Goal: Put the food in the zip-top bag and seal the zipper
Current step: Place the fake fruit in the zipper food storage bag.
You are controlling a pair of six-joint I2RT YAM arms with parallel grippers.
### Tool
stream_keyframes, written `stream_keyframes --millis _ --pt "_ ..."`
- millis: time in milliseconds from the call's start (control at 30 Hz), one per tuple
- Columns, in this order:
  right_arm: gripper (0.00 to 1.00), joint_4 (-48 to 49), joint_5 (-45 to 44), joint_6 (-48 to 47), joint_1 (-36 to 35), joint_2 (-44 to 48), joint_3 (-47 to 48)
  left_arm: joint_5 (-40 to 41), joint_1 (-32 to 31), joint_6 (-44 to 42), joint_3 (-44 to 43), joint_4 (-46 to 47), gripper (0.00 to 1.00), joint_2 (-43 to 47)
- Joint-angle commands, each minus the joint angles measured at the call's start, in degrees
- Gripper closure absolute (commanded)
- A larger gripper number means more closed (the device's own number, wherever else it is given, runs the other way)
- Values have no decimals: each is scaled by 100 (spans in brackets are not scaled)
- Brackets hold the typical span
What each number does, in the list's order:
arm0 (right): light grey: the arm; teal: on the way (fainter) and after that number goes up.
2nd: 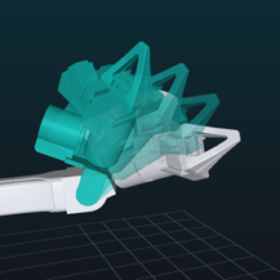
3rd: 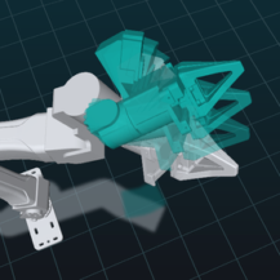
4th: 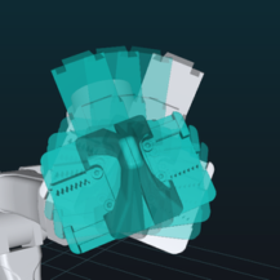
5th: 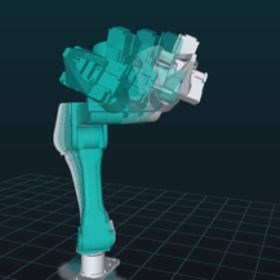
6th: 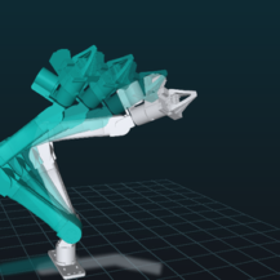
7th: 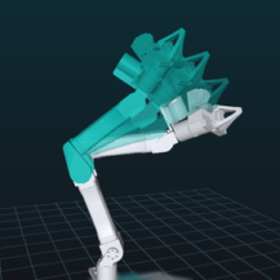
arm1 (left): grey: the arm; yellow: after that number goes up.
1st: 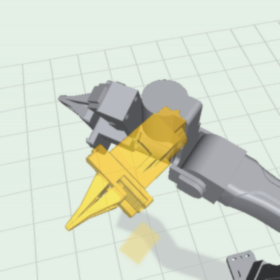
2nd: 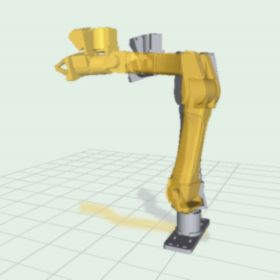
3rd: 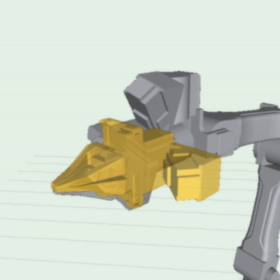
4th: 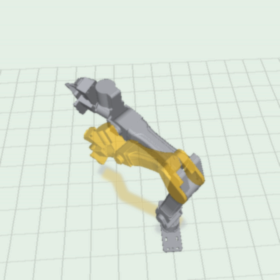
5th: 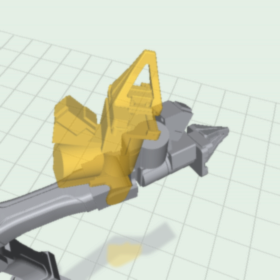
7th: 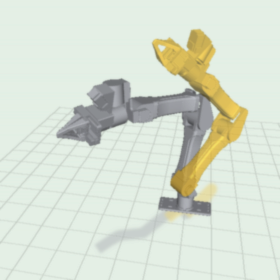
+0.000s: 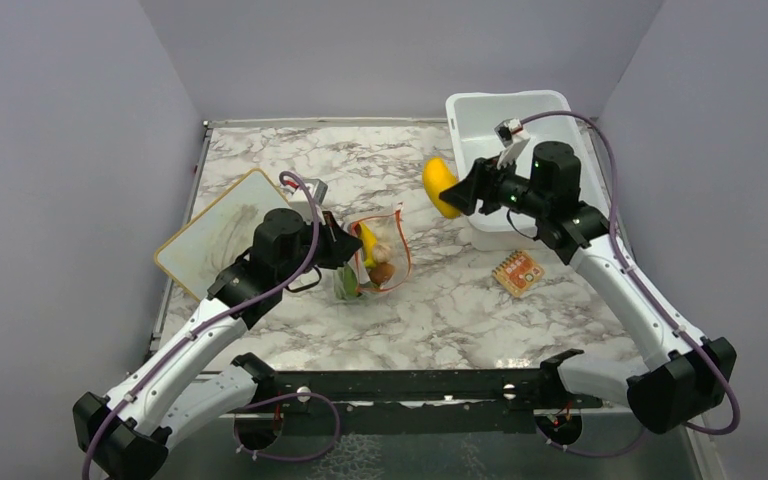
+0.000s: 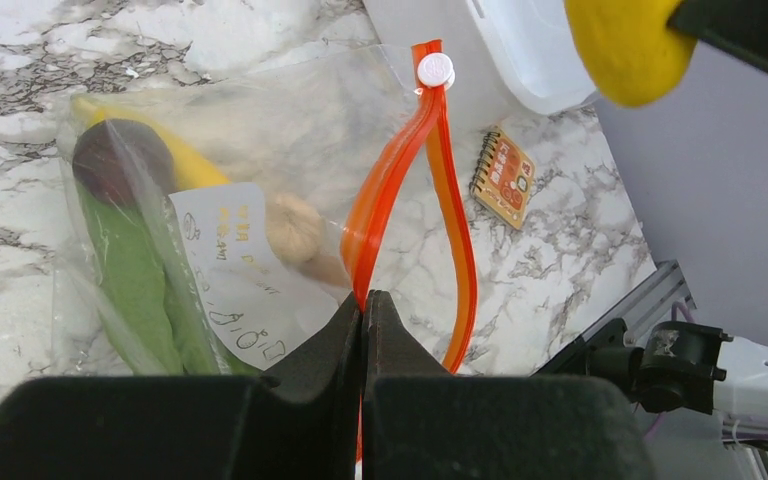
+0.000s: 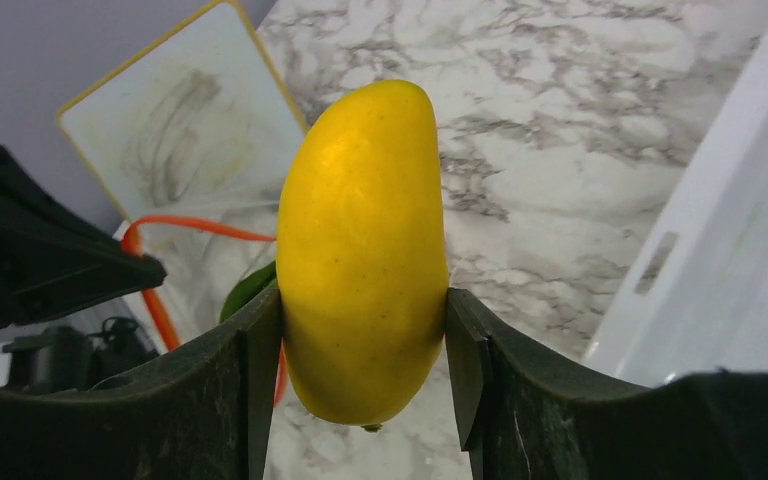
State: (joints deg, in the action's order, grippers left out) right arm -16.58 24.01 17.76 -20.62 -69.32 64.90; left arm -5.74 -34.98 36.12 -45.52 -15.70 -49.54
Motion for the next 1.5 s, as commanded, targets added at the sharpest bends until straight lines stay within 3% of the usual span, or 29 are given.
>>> stream_keyframes --millis 0,167,300,567,1100,1467 --pt "58 -56 738 856 -361 493 -304 -18 0 119 -168 75 100 214" --pt "58 -339 1097 1304 -686 807 -602 -79 0 141 -190 97 100 188" --pt "58 -27 1412 1603 -892 979 -1043 -94 1 132 -192 111 100 192" --pt "57 7 1634 1863 -1202 485 -998 -298 0 115 -168 154 100 160" --pt "54 -86 493 1995 -1680 -469 -412 -695 5 380 -54 460 100 268" --pt "49 425 -579 2146 -1938 -597 -628 -919 0 535 50 701 100 288"
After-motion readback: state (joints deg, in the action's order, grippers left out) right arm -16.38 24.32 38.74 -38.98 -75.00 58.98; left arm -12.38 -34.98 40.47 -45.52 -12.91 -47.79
